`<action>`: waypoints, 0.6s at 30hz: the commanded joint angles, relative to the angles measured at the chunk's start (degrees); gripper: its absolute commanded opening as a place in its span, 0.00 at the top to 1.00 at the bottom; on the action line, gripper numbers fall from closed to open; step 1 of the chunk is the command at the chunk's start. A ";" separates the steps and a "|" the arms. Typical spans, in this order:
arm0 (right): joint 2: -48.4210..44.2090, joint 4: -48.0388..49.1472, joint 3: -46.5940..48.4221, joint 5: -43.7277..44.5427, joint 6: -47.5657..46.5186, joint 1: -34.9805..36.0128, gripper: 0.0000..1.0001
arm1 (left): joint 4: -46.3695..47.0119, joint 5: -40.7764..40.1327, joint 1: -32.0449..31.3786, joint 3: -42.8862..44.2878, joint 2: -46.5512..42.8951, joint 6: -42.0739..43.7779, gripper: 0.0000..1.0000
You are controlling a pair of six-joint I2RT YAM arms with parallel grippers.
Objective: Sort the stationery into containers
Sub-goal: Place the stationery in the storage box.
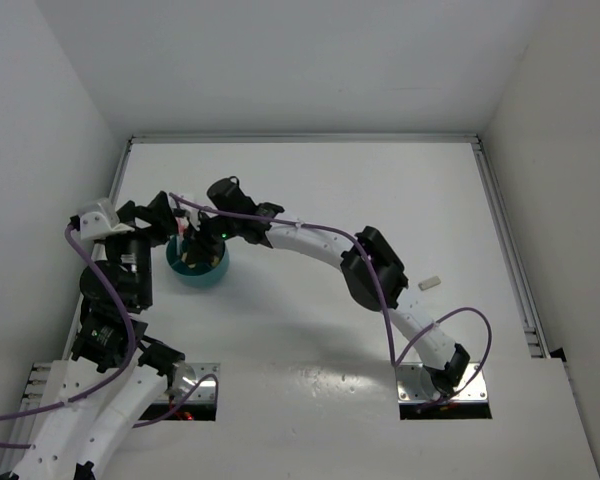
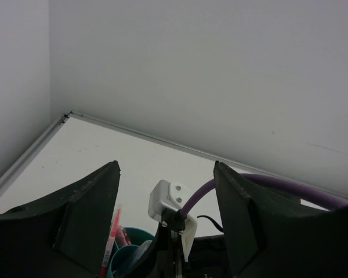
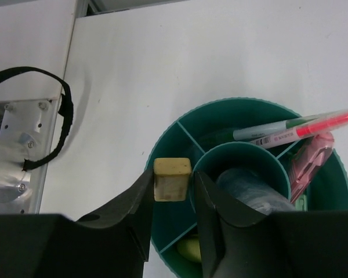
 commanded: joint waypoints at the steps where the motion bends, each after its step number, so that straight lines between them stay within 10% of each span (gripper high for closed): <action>1: -0.25 -1.50 0.26 1.14 -2.18 0.59 0.66 | 2.16 0.71 0.67 -0.06 -0.47 -0.12 0.29; 11: -2.44 -2.73 1.92 0.36 -2.80 0.59 0.71 | 2.16 0.71 0.67 -0.06 -1.00 -0.12 0.29; 14: -3.93 -4.84 4.64 -4.46 -2.28 0.59 1.00 | 2.16 0.71 0.67 -0.06 -1.00 -0.12 0.33; 18: -6.92 -9.67 7.82 -22.70 -1.31 -0.99 0.92 | 2.16 0.71 0.67 -0.58 -1.00 -0.12 0.50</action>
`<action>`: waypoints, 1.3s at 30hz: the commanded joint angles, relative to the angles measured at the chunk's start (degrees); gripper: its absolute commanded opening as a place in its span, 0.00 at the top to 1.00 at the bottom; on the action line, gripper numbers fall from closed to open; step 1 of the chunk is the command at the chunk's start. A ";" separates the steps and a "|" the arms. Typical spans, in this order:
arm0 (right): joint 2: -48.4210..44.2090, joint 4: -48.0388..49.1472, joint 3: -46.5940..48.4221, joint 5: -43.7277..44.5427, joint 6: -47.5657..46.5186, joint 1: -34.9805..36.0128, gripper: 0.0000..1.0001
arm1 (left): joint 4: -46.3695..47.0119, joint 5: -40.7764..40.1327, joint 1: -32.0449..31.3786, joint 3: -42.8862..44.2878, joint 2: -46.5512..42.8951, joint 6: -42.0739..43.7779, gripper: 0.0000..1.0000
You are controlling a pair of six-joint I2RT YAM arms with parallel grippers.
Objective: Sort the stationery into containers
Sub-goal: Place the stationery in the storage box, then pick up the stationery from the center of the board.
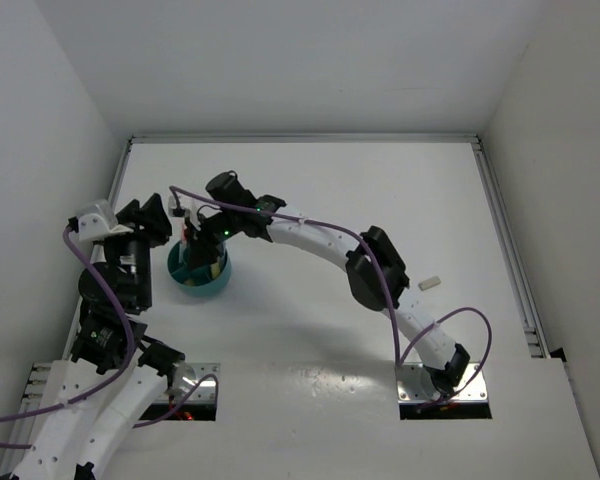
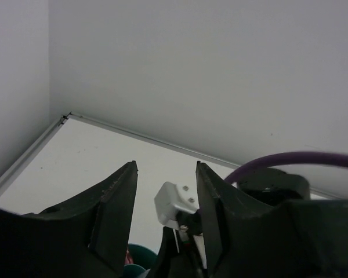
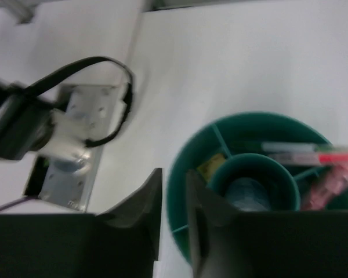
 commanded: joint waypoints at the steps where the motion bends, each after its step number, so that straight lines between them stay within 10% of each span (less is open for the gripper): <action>1: -7.49 -3.18 4.71 -16.50 0.48 -0.73 0.72 | 2.10 0.66 0.67 -0.54 -0.47 0.05 0.50; 4: -10.57 -8.03 3.93 -13.99 -4.96 -1.35 0.38 | 2.10 0.66 0.67 -0.54 -0.47 0.05 0.50; 10: -13.11 -10.92 2.17 -7.83 -8.48 -2.58 0.36 | 2.10 0.14 0.67 -0.54 -0.47 0.05 0.49; 12: -14.26 -12.68 3.57 -4.76 -10.93 -3.11 0.55 | 2.10 0.13 0.67 -0.54 -0.47 0.05 0.52; 13: -14.96 -14.61 3.58 2.57 -11.81 -3.11 0.92 | 2.10 0.13 0.67 -0.54 -0.47 0.05 0.57; 14: -15.93 -14.63 3.58 9.43 -12.43 -3.71 1.00 | 2.10 0.66 0.67 -0.54 -0.47 0.05 0.65; 16: -19.09 -13.76 1.48 36.21 -11.73 -4.24 1.00 | 2.10 2.41 0.67 -1.07 -0.47 0.05 0.93; 19: -24.19 -9.26 -12.02 56.89 -10.33 -10.81 1.00 | 2.10 8.55 0.67 -1.07 1.97 0.05 1.00; 21: -26.03 -13.37 -16.00 56.79 -8.66 -19.60 0.84 | 1.57 12.70 0.67 -0.02 4.26 -0.48 0.98; 25: -34.11 -20.58 -28.30 52.57 -4.81 -32.32 0.45 | -3.43 23.39 0.67 5.07 12.96 -1.53 0.29; 28: -36.50 -28.84 -30.78 44.77 -7.66 -41.04 0.34 | -5.02 28.68 0.67 6.49 16.66 -1.53 0.21; 31: -41.84 -35.80 -37.70 39.57 -29.89 -42.83 0.43 | -5.02 32.63 0.67 6.49 17.19 -1.53 0.27; 34: -54.14 -34.93 -52.29 32.98 -53.45 -44.50 0.84 | -4.49 36.07 0.67 6.49 17.19 -0.83 0.89; 39: -61.91 -37.47 -64.72 33.58 -75.01 -45.81 0.81 | -4.49 36.61 0.67 6.49 17.72 -0.30 0.87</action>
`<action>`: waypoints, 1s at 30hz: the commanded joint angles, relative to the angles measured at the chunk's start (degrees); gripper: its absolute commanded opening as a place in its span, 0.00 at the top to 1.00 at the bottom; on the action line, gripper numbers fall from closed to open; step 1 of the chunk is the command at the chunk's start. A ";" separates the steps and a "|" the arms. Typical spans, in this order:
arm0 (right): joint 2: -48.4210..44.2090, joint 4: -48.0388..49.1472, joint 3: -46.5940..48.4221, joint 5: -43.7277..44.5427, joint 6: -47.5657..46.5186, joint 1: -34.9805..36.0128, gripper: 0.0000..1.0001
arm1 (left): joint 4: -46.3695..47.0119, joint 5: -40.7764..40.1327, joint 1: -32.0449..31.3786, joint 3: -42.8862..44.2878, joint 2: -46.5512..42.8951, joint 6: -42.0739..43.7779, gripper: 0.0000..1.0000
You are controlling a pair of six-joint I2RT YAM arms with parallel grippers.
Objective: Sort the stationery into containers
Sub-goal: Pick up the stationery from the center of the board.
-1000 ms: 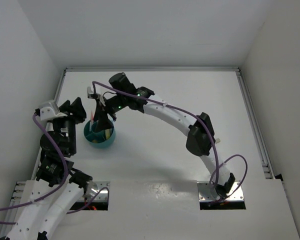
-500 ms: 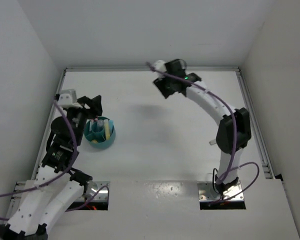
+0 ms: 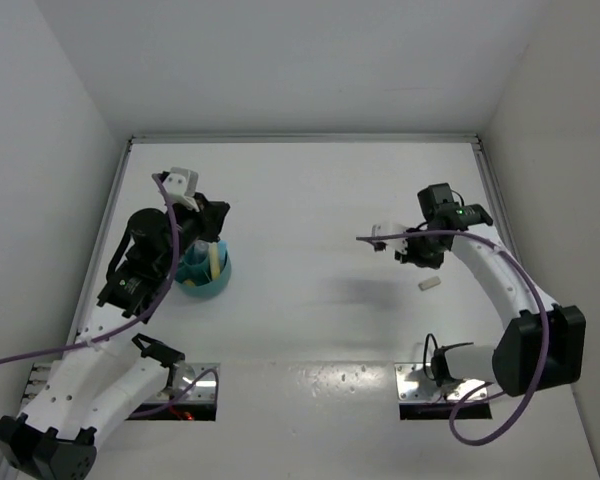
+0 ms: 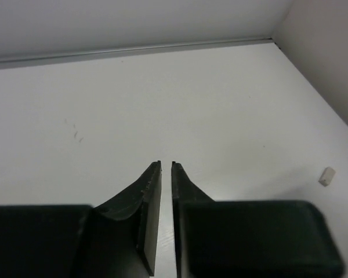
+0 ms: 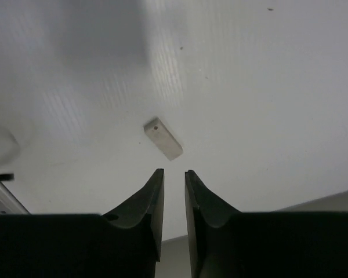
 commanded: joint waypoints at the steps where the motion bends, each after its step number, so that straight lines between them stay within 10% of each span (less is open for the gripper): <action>1: 1.82 -1.00 -1.13 -1.03 -19.78 -1.80 0.78 | 1.84 2.30 0.41 1.92 -0.36 0.47 0.80; 7: 2.63 1.01 -7.44 3.36 -26.36 -2.42 0.59 | 1.84 1.76 0.41 1.92 -0.88 0.47 0.51; 30: 12.91 11.48 -13.61 11.11 -36.31 -4.09 0.57 | 1.84 1.76 0.41 1.92 -0.36 0.99 0.50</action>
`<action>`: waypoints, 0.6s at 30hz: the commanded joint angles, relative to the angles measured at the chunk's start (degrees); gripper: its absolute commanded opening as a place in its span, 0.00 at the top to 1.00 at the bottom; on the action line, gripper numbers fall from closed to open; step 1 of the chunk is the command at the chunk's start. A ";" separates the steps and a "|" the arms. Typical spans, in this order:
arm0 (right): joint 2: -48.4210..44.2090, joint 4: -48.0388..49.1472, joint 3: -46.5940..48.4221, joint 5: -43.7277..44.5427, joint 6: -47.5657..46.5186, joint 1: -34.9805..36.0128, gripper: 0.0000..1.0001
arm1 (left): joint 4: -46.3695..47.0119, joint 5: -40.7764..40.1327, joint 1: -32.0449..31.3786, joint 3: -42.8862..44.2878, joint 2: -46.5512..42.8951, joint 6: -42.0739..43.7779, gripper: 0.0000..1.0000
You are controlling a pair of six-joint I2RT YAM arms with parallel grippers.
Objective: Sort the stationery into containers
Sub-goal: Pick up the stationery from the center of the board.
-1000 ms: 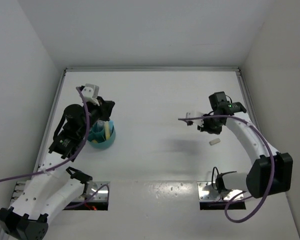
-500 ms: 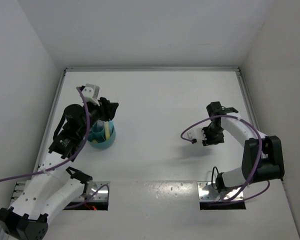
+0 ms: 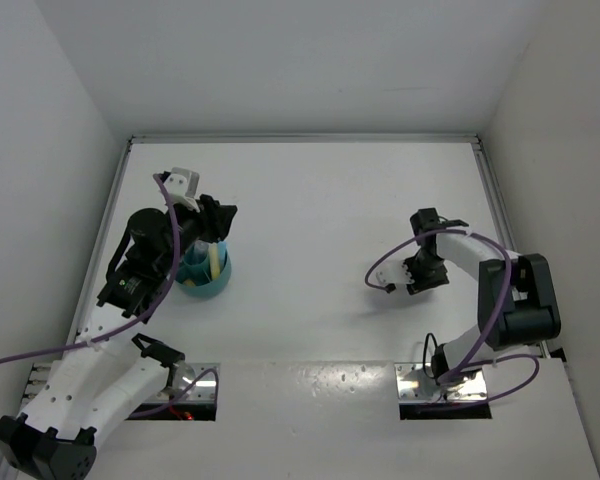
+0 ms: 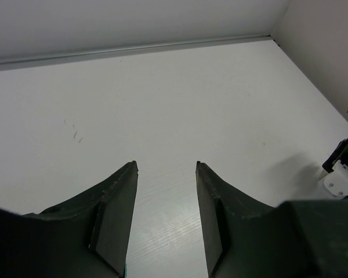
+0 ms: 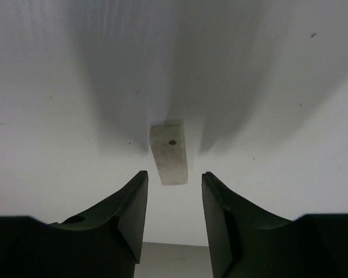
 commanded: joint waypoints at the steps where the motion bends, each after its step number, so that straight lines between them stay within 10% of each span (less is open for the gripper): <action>1: 0.52 3.61 -1.31 0.84 -1.75 -0.26 0.57 | 2.02 0.63 0.41 1.90 -0.36 0.25 0.50; 18: 3.25 8.19 -5.09 3.04 -0.61 0.26 0.60 | 2.02 0.10 0.41 1.90 -0.36 0.25 0.50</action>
